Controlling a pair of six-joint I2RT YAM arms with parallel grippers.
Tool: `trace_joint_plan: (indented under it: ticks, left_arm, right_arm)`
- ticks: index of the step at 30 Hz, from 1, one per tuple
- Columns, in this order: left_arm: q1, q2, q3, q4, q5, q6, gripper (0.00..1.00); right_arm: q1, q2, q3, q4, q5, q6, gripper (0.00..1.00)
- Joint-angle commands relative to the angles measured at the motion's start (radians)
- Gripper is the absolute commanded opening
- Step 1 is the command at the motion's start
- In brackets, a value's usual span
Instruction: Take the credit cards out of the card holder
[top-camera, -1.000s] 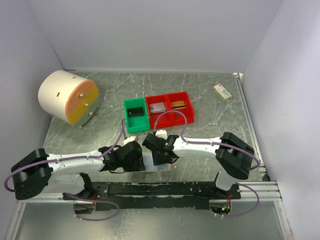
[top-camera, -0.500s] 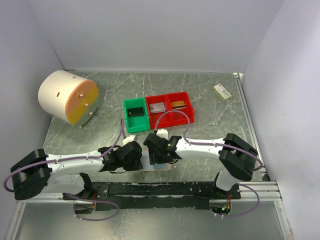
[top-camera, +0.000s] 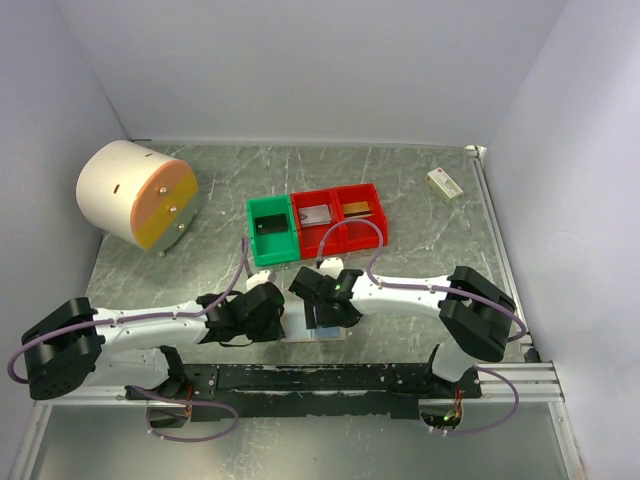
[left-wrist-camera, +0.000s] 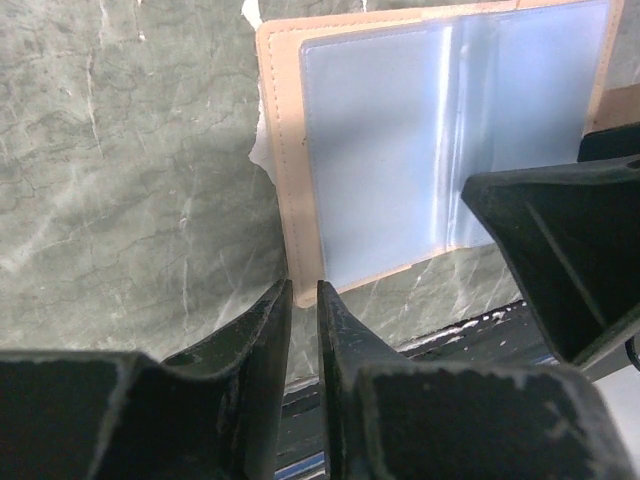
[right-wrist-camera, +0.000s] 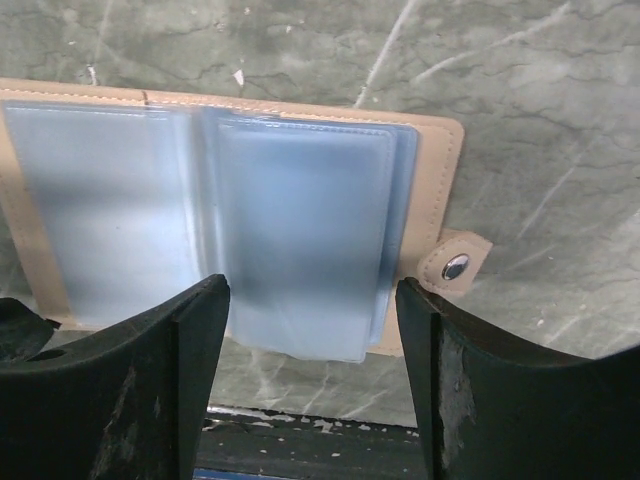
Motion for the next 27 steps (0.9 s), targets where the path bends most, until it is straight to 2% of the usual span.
trace_joint_plan:
  ticks: [1, 6, 13, 20, 25, 27]
  left_arm:
    - [-0.007, 0.004, 0.031, -0.025, -0.031, -0.008, 0.27]
    - [-0.007, -0.012, 0.012, -0.02, -0.034, -0.015, 0.24]
    - [-0.008, -0.039, -0.007, -0.01, -0.026, -0.027, 0.2]
    - [-0.008, -0.051, 0.001, -0.028, -0.04, -0.032, 0.17]
    - [-0.008, -0.051, 0.008, -0.038, -0.043, -0.025, 0.17]
    - [-0.008, -0.046, 0.014, -0.044, -0.047, -0.023, 0.17]
  right_arm:
    - [-0.004, 0.004, 0.019, -0.061, 0.057, 0.002, 0.69]
    - [-0.006, 0.041, -0.015, 0.012, -0.014, -0.019, 0.69]
    - [-0.007, 0.066, -0.006, 0.078, -0.057, -0.059, 0.51]
    - [-0.009, 0.033, -0.014, 0.137, -0.084, -0.074, 0.48]
    - [-0.015, 0.004, -0.039, 0.185, -0.116, -0.083, 0.38]
    - [-0.02, -0.012, -0.044, 0.193, -0.119, -0.085, 0.37]
